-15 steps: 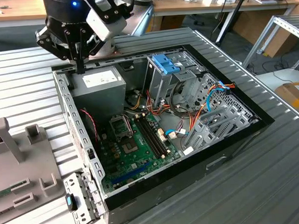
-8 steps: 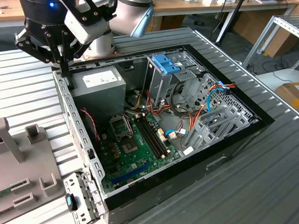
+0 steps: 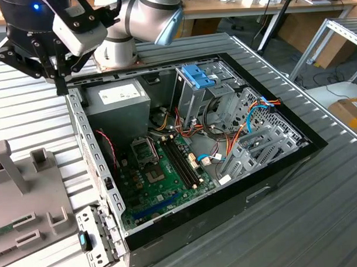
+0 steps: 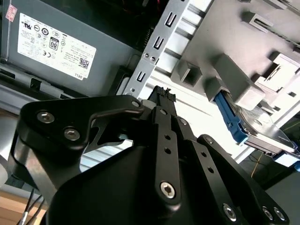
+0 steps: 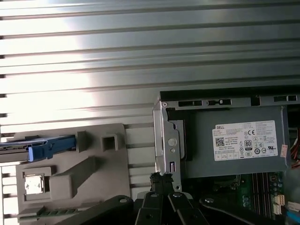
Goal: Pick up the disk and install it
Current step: 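Reach for the disk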
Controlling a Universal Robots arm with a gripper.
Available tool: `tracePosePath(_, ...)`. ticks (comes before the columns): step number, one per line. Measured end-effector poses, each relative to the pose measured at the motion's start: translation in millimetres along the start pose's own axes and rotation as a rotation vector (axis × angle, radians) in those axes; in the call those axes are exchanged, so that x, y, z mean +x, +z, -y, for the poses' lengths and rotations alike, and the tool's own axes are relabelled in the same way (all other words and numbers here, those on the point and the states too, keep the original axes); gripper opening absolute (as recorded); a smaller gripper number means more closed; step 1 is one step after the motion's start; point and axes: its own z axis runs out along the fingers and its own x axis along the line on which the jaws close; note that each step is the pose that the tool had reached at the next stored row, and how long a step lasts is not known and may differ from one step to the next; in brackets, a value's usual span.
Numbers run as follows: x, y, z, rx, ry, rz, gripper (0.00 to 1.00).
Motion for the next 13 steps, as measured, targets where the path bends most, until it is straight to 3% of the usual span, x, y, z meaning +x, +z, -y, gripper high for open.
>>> tracePosePath(6,16.5,-0.4,1.2,0.0,0.0,0.0,0.11)
tracePosePath(12,18.5,-0.5,1.4,0.0,0.0,0.0,0.11)
tracePosePath(13,21.9,-0.6,1.7,0.0,0.0,0.0,0.11)
